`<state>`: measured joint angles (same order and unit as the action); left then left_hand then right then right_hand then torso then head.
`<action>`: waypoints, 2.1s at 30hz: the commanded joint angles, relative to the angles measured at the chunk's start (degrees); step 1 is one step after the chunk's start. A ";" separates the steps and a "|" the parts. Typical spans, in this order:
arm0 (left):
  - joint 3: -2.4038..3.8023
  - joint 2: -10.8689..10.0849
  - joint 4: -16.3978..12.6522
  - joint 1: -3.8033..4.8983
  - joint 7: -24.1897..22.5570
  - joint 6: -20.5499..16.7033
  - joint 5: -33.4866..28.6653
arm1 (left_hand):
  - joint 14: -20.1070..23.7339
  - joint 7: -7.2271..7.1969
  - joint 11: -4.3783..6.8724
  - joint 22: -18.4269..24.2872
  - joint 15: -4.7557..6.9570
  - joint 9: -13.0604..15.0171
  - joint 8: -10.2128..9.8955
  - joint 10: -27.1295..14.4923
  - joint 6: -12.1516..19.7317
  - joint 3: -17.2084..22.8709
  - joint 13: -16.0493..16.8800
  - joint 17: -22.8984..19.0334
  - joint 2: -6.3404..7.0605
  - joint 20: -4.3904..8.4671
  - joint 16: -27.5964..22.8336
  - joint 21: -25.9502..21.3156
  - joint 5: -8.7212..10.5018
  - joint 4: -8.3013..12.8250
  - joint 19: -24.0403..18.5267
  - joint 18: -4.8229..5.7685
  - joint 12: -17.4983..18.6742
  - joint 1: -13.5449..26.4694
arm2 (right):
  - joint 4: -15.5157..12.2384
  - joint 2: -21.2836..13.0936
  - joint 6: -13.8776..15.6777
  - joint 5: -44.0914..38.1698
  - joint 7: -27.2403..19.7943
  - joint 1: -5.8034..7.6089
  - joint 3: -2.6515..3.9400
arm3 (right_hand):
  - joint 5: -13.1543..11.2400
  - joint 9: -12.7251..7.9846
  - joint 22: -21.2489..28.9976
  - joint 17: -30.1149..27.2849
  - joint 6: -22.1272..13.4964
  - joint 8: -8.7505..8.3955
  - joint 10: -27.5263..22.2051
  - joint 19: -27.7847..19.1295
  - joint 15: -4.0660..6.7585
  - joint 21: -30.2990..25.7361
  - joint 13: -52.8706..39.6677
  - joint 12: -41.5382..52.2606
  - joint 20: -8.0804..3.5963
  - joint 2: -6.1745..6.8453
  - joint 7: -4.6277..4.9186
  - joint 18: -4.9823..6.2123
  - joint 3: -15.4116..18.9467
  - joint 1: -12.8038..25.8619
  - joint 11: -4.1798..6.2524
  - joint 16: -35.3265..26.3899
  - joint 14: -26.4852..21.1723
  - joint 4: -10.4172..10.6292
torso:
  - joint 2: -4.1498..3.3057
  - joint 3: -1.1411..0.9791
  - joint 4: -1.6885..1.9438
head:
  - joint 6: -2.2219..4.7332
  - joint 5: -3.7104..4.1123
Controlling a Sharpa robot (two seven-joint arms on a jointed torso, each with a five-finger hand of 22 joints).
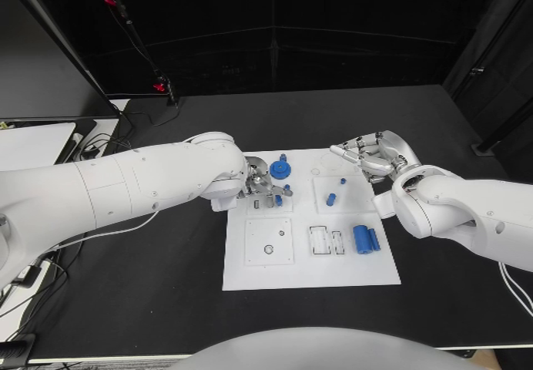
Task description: Assemble the parts on the task board
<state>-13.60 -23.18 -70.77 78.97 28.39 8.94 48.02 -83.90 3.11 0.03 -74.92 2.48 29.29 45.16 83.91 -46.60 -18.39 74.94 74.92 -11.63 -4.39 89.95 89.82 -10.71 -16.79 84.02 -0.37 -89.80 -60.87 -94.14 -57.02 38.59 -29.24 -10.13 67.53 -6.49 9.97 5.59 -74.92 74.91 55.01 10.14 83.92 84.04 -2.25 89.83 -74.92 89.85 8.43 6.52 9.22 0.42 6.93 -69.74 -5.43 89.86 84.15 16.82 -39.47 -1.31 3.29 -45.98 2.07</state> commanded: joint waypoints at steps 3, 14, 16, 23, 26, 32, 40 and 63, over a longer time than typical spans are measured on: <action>0.06 0.66 0.65 0.02 0.41 0.29 0.39 | -6.10 -0.05 0.30 -15.08 0.38 0.17 -0.27 6.09 -0.34 -0.36 15.06 15.08 -0.42 0.43 0.05 0.18 0.24 0.06 5.98 0.37 -0.20 0.25 | 0.08 0.11 -0.83 -0.28 0.89 0.02 0.01 | -0.04 0.08 -15.08 15.09 -0.03 0.33 6.08 5.96 0.35 0.17 -15.08 0.15 -0.16 -0.51 -0.03 -0.42 0.25 0.06 0.31 0.14 5.85 -0.04 | -0.01 -0.06 0.07 | -0.24 0.11; 0.06 1.47 1.36 -0.07 1.18 0.80 0.39 | -6.10 -0.03 0.27 -15.08 0.36 0.78 -0.67 6.09 -0.12 -0.40 15.06 15.08 -0.53 0.43 0.05 0.18 0.21 0.25 5.98 0.37 -0.20 -0.55 | 0.23 0.69 -1.62 -0.28 1.31 -0.05 0.01 | 0.01 0.08 -15.08 15.09 -0.15 0.35 6.08 5.96 0.36 0.17 -15.08 0.15 -0.18 -0.81 -0.02 -0.42 0.23 0.23 0.31 0.14 5.85 -0.05 | -0.04 -0.05 0.00 | -0.45 0.05; 0.06 1.58 1.52 -0.12 1.22 0.85 0.39 | -6.10 -0.03 0.27 -15.08 0.36 1.21 -0.88 6.09 -0.04 -0.38 15.06 15.08 -0.53 0.43 0.05 0.18 0.09 0.30 5.98 0.37 -0.20 -1.31 | 0.27 0.81 -1.76 -0.28 1.29 -0.05 0.01 | 0.17 0.08 -15.08 15.09 -0.22 0.37 6.08 5.96 0.36 0.17 -15.08 0.15 -0.19 -0.97 -0.02 -0.42 0.20 0.23 0.31 0.14 5.85 -0.08 | 0.01 -0.05 0.00 | -0.50 0.09; 0.06 1.84 1.94 -0.22 1.23 0.45 0.40 | -6.10 -0.03 0.28 -15.08 0.36 1.62 -1.06 6.09 0.00 -0.33 15.06 15.08 -0.63 0.42 0.05 0.18 -0.24 0.27 5.98 0.37 -0.20 -1.93 | 0.39 1.08 -1.96 -0.28 1.34 -0.10 0.01 | 0.50 0.09 -15.08 15.09 -0.30 0.42 6.08 5.96 0.37 0.17 -15.08 0.15 -0.20 -1.19 -0.01 -0.42 0.17 0.21 0.30 0.14 5.85 -0.13 | 0.04 -0.03 -0.02 | -0.56 0.18; 0.06 1.83 2.01 -0.23 1.26 0.80 0.40 | -6.10 -0.04 0.28 -15.08 0.36 1.87 -1.15 6.09 -0.02 -0.32 15.06 15.08 -0.76 0.42 0.05 0.18 -0.50 0.21 5.98 0.37 -0.20 -2.18 | 0.38 1.17 -1.97 -0.28 1.34 -0.12 0.01 | 0.50 0.09 -15.08 15.09 -0.30 0.42 6.08 5.96 0.37 0.17 -15.08 0.15 -0.20 -1.19 -0.01 -0.42 0.17 0.21 0.30 0.14 5.85 -0.13 | 0.02 0.01 -0.11 | -0.52 0.13; 0.06 1.99 2.19 -0.24 1.38 1.34 0.40 | -6.10 -0.05 0.29 -15.08 0.37 1.98 -1.19 6.09 -0.03 -0.31 15.06 15.08 -0.84 0.42 0.05 0.18 -0.60 0.19 5.98 0.37 -0.20 -2.27 | 0.33 1.25 -1.94 -0.27 1.39 -0.14 0.01 | 0.66 0.10 -15.08 15.09 -0.32 0.45 6.08 5.96 0.37 0.17 -15.08 0.15 -0.21 -1.30 -0.01 -0.42 0.15 0.19 0.30 0.14 5.85 -0.15 | -0.01 -0.08 0.07 | -0.54 0.30; 0.06 2.39 2.68 -0.26 1.52 2.20 0.40 | -6.10 -0.07 0.30 -15.08 0.38 2.65 -1.54 6.09 0.02 -0.07 15.06 15.08 -1.62 0.43 0.05 0.18 -1.07 0.16 5.98 0.37 -0.20 -2.97 | 0.31 1.28 -1.77 -0.26 1.36 -0.14 0.01 | 0.89 0.13 -15.08 15.09 -0.30 0.54 6.08 5.96 0.37 0.17 -15.08 0.15 -0.21 -1.53 -0.03 -0.42 0.10 0.13 0.32 0.14 5.85 -0.18 | 0.01 -0.09 0.10 | -0.48 0.15; 0.06 3.00 3.51 -0.41 1.26 2.69 0.40 | -6.10 -0.29 0.50 -15.08 0.57 5.44 -3.31 6.09 0.10 0.95 15.06 15.08 -2.57 0.56 0.05 0.18 -6.29 0.26 5.98 0.37 -0.20 -7.71 | 0.34 1.31 -1.62 -0.24 1.84 -0.15 0.01 | 1.02 0.16 -15.08 15.09 -0.25 0.61 6.08 5.96 0.38 0.17 -15.08 0.15 -0.22 -1.74 -0.05 -0.42 0.07 0.09 0.33 0.14 5.85 -0.19 | 0.02 -0.06 0.03 | -0.36 0.04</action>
<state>-13.60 -20.30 -67.32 78.50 29.60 11.04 48.17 -84.11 3.12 0.13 -74.91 2.65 34.63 42.10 84.05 -46.59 -17.77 75.15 74.91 -13.75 -4.39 89.95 89.82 -16.66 -16.54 84.01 -0.37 -90.19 -67.60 -93.72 -55.75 37.14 -29.32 -8.36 67.32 -6.50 10.63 5.66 -74.91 74.93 55.00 10.42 83.93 84.04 -2.25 89.83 -74.91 89.86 8.42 5.38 9.22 0.42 6.93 -69.52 -5.43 89.86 84.15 16.82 -39.42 -1.34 3.27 -46.35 2.13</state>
